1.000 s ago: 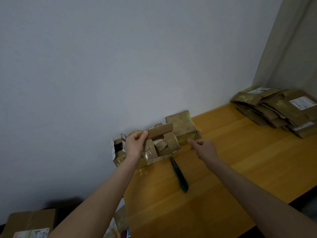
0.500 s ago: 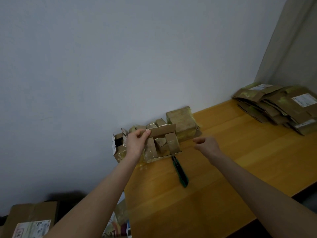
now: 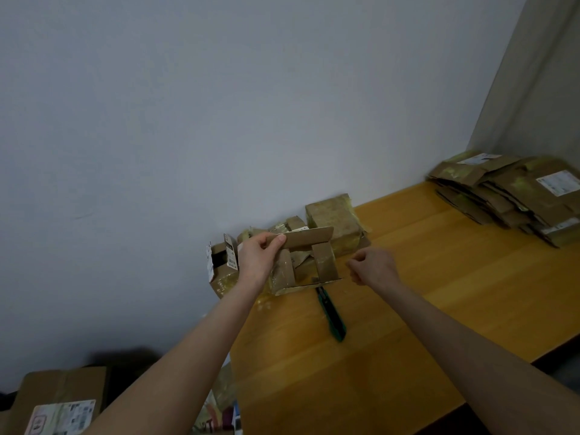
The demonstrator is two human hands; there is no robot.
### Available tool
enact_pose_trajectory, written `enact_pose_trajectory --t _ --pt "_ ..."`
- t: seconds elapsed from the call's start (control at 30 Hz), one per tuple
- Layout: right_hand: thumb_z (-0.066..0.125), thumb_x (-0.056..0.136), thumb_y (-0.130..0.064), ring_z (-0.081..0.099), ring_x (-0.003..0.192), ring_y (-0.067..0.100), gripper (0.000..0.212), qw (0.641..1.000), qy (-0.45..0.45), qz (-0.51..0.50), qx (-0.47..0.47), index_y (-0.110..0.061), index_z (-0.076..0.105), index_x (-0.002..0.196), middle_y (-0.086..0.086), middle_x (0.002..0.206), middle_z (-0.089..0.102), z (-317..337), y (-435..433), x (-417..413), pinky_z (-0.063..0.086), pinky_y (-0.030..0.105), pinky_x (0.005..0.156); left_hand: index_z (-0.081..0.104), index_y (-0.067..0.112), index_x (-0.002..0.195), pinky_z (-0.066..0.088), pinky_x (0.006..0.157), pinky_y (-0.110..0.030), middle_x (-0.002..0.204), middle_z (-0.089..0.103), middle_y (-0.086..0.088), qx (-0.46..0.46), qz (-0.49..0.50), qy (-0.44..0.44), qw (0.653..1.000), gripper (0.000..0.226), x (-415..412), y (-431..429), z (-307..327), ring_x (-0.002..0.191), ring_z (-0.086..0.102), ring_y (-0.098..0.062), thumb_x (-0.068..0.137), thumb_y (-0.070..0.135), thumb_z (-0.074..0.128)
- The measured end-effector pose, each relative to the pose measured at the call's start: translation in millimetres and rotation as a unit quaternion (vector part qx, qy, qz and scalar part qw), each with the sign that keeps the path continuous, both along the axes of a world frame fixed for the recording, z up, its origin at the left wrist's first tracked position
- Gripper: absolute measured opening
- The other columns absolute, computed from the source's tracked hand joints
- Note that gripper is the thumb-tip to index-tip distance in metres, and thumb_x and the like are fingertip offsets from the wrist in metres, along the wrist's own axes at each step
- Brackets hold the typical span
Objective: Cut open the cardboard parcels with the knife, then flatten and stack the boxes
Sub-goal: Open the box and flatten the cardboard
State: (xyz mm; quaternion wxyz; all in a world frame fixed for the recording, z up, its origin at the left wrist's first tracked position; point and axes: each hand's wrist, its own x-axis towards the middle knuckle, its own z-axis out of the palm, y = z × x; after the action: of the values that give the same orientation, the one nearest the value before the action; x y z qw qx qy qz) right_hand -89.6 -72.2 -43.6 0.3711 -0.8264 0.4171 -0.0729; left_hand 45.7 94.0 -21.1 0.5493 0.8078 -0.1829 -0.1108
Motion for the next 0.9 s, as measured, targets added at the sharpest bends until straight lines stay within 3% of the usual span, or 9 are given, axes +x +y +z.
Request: enact_pose_trajectory --t 0.07,0.17,0.33,0.4,0.47,0.53,0.7,0.8,0.9 --pt "0.059 0.094 -0.019 0.070 0.069 0.018 0.028 1.000 0.009 0.000 -0.021 -0.015 0.071 0.070 0.004 0.071 0.071 0 -1 1 0.060 0.037 0.071 0.069 0.026 0.087 0.050 0.066 -0.031 0.072 0.066 0.002 0.002 -0.002 -0.005 1.000 0.006 -1 -1 3 0.066 0.060 -0.015 0.091 0.026 0.064" --pt "0.051 0.094 -0.005 0.064 0.102 0.022 0.028 0.999 0.022 0.024 -0.032 -0.010 0.068 0.117 0.008 0.116 0.066 2 -2 2 0.054 0.030 0.083 0.071 0.022 0.090 0.052 0.072 -0.033 0.075 0.068 0.004 0.007 0.001 -0.005 1.000 0.008 0 -2 3 0.073 0.063 -0.016 0.091 0.027 0.065" --pt "0.055 0.096 -0.011 0.065 0.070 0.016 0.017 0.993 -0.102 -0.033 0.040 -0.004 0.068 0.103 0.008 0.090 0.068 5 2 6 0.057 0.028 0.065 0.070 0.022 0.095 0.051 0.069 -0.029 0.077 0.066 0.007 0.016 0.009 -0.013 1.000 0.010 -3 -5 7 0.075 0.062 -0.012 0.092 0.029 0.063" --pt "0.052 0.098 -0.025 0.066 0.086 0.020 0.023 0.997 -0.075 -0.022 0.027 -0.009 0.066 0.107 0.011 0.103 0.069 6 3 12 0.054 0.031 0.075 0.068 0.025 0.093 0.047 0.064 -0.025 0.076 0.065 0.010 0.029 0.015 -0.024 0.999 0.008 -6 -8 10 0.073 0.060 -0.007 0.093 0.031 0.062" --pt "0.061 0.087 -0.053 0.058 0.112 0.026 0.057 0.999 0.032 0.033 -0.002 -0.014 0.054 0.127 0.007 0.124 0.060 9 7 17 0.047 0.031 0.084 0.069 0.024 0.091 0.045 0.062 -0.025 0.073 0.064 0.009 0.028 0.012 -0.034 0.999 0.010 -10 -12 14 0.070 0.058 -0.008 0.092 0.031 0.063" --pt "0.069 0.068 -0.069 0.053 0.118 0.028 0.084 0.995 0.091 0.043 -0.017 -0.017 0.047 0.130 0.005 0.127 0.057 10 11 22 0.049 0.039 0.090 0.070 0.020 0.090 0.043 0.061 -0.021 0.071 0.062 0.008 0.030 -0.003 -0.054 0.998 0.011 -15 -18 17 0.069 0.056 -0.006 0.092 0.028 0.063" --pt "0.062 0.086 -0.042 0.063 0.088 0.021 0.033 0.996 0.052 0.068 -0.009 -0.017 0.060 0.107 0.003 0.099 0.065 13 12 26 0.054 0.035 0.074 0.072 0.015 0.093 0.039 0.060 -0.017 0.073 0.060 0.009 0.037 -0.013 -0.067 0.997 0.013 -17 -23 22 0.071 0.053 -0.005 0.093 0.025 0.063" --pt "0.056 0.093 -0.027 0.063 0.088 0.025 0.016 0.997 -0.040 0.043 0.057 -0.013 0.063 0.094 0.005 0.094 0.065 13 6 23 0.056 0.041 0.077 0.070 0.012 0.098 0.045 0.059 -0.021 0.076 0.063 0.004 0.029 0.007 -0.014 0.999 0.016 -5 -13 20 0.071 0.058 -0.013 0.093 0.024 0.061" --pt "0.052 0.096 -0.022 0.059 0.079 0.024 0.021 0.998 -0.046 0.007 0.039 -0.009 0.063 0.085 0.009 0.087 0.063 14 7 20 0.047 0.032 0.059 0.062 0.009 0.123 0.052 0.086 -0.031 0.107 0.064 -0.001 0.020 -0.012 0.025 0.999 0.040 -3 -9 16 0.105 0.060 -0.019 0.086 0.020 0.071"
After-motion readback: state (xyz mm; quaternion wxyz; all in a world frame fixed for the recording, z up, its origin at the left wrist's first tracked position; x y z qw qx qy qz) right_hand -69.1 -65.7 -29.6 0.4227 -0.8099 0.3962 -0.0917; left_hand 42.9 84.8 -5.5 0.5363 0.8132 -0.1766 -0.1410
